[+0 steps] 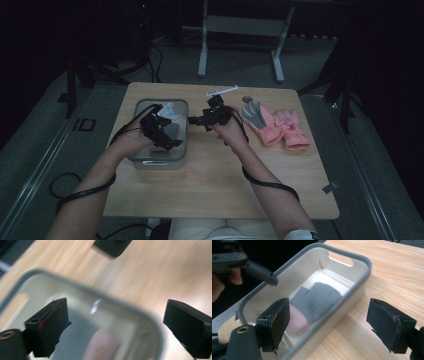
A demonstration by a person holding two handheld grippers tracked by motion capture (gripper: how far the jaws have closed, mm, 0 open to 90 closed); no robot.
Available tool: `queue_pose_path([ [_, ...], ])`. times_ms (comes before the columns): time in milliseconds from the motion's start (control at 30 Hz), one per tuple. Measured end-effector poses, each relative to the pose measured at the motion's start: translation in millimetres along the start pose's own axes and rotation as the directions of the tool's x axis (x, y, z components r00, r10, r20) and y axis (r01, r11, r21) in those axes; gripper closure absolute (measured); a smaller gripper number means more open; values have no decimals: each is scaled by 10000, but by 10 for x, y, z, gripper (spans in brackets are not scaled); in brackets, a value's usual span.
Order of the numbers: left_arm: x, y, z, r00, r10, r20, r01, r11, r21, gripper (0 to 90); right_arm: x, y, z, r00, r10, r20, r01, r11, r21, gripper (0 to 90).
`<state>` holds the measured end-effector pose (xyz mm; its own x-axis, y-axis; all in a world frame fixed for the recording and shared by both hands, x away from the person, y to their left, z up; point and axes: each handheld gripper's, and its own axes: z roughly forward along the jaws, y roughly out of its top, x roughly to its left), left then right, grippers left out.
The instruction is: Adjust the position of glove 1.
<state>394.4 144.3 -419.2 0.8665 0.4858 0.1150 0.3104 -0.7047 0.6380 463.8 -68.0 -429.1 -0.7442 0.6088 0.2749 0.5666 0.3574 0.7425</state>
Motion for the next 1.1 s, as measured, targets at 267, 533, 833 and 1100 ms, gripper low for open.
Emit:
queue_pose_path([
  [267,-390,290,207,9995,129,-297,-136,9996,-240,17,-193,-228,-298,9995,-285,157,286,9996,-56,151],
  [533,-658,404,518,9998,157,-157,-153,9995,268,32,-372,-455,-536,9998,105,165,-107,9999,132,139],
  [833,-931,426,774,9997,-231,64,229,9991,346,5,-484,-595,-818,9991,-160,399,182,9983,-555,143],
  [1100,-1063,340,911,9979,-573,312,566,9981,230,0,-700,-813,-947,9917,-473,1192,508,9984,-260,374],
])
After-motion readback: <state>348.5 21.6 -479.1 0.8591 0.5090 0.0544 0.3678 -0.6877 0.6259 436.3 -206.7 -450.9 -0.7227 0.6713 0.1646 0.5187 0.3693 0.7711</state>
